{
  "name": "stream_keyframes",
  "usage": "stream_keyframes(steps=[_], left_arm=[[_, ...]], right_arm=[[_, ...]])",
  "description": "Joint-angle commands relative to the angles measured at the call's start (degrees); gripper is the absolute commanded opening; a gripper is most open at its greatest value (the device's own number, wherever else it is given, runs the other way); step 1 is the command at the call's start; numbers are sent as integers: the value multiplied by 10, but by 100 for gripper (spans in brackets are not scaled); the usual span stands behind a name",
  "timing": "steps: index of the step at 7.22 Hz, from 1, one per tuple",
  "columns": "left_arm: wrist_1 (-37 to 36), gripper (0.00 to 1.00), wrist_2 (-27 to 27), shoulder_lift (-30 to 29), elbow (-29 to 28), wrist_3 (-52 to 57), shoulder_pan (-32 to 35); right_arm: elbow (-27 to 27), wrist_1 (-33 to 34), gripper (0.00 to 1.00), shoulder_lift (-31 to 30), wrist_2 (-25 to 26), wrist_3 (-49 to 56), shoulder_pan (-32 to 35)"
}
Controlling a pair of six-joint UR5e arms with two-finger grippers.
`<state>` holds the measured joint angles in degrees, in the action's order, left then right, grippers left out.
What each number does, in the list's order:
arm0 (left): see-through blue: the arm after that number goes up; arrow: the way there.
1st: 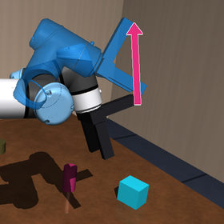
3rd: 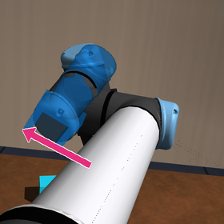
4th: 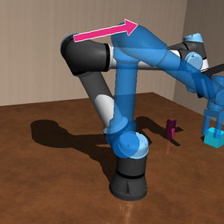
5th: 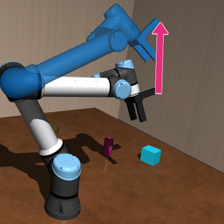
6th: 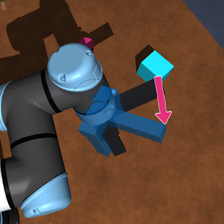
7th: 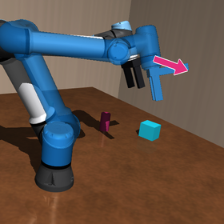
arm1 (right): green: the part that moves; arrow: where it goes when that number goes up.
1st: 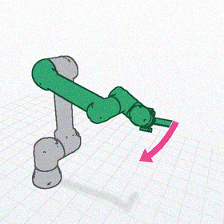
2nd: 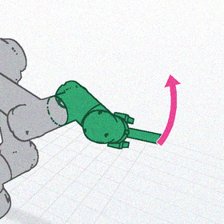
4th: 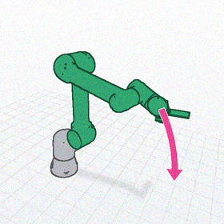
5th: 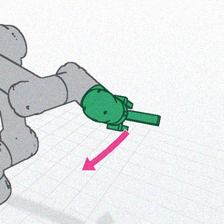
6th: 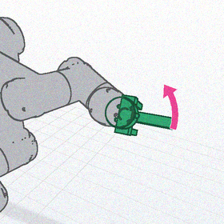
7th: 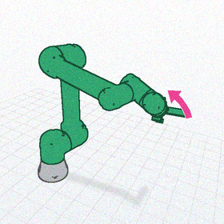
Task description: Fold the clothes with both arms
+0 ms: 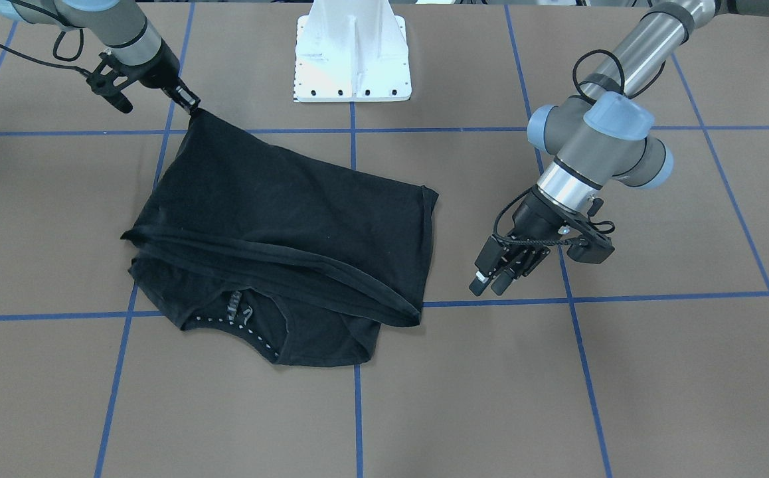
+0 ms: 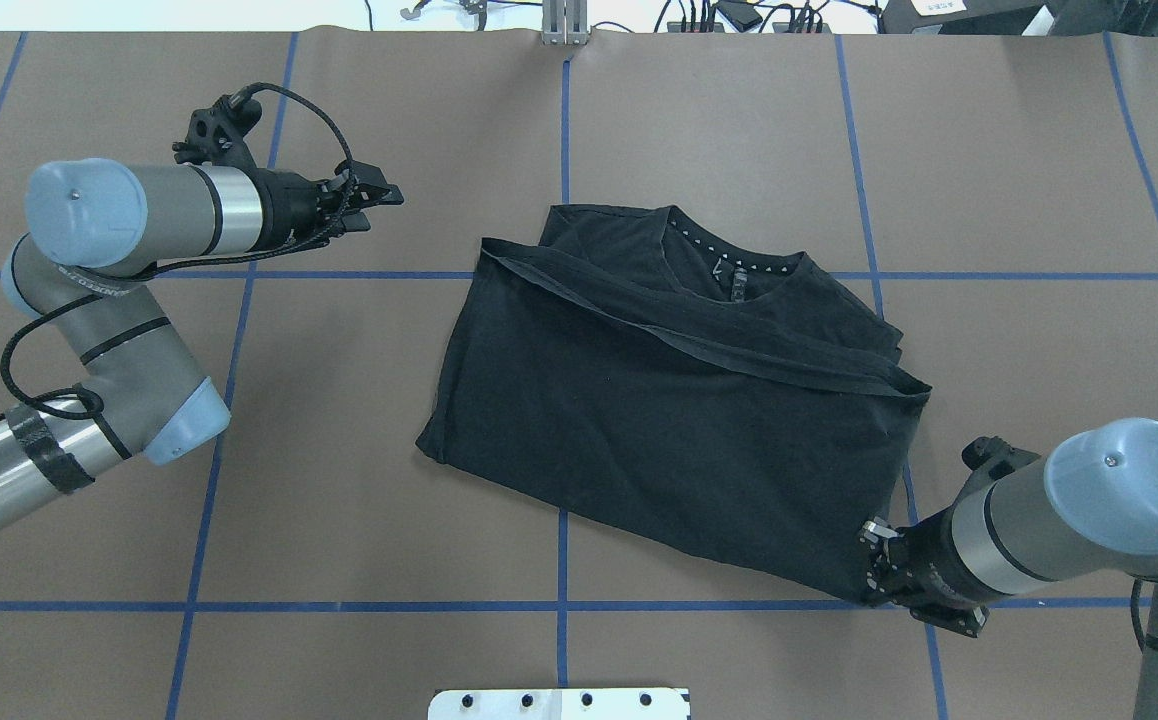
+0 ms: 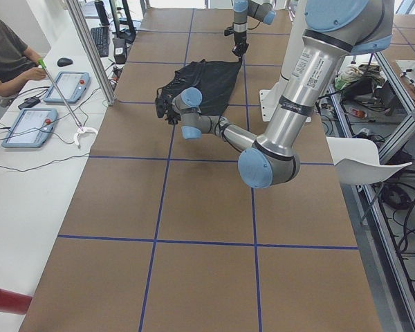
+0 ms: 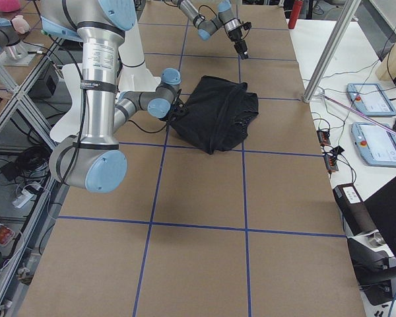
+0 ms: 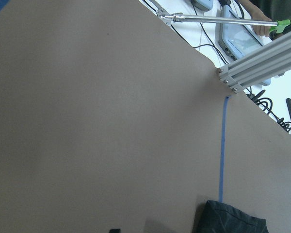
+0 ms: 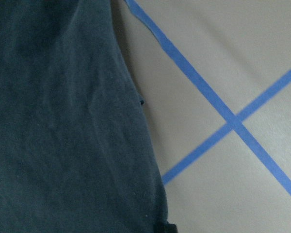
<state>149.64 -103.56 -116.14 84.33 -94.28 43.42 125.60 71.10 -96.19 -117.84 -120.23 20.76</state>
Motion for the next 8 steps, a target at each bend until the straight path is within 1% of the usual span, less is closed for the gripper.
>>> stream_keyframes(steps=[1, 2, 3, 4, 5, 6, 7, 8], left_arm=[[-92, 64, -6, 20, 76, 2, -22], [-159, 64, 0, 35, 125, 5, -45], [-231, 64, 41, 36, 164, 7, -77], [-299, 63, 65, 36, 198, 8, -105], [-360, 62, 87, 36, 234, 9, -139], [-417, 60, 127, 33, 252, 9, -180], [-478, 58, 169, 33, 277, 9, -218], [-542, 56, 203, 28, 283, 19, -262]], right_arm=[[19, 1, 0, -6, -61, -11, -22], [22, 2, 0, -6, -70, -40, -34], [26, 2, 0, -7, -71, -74, -45], [29, 2, 0, -7, -71, -81, -54], [29, 2, 31, -9, -71, -81, -53], [33, 2, 99, -8, -72, -84, -49], [40, 2, 100, -8, -77, -84, -34], [41, 2, 100, -4, -80, -84, 0]])
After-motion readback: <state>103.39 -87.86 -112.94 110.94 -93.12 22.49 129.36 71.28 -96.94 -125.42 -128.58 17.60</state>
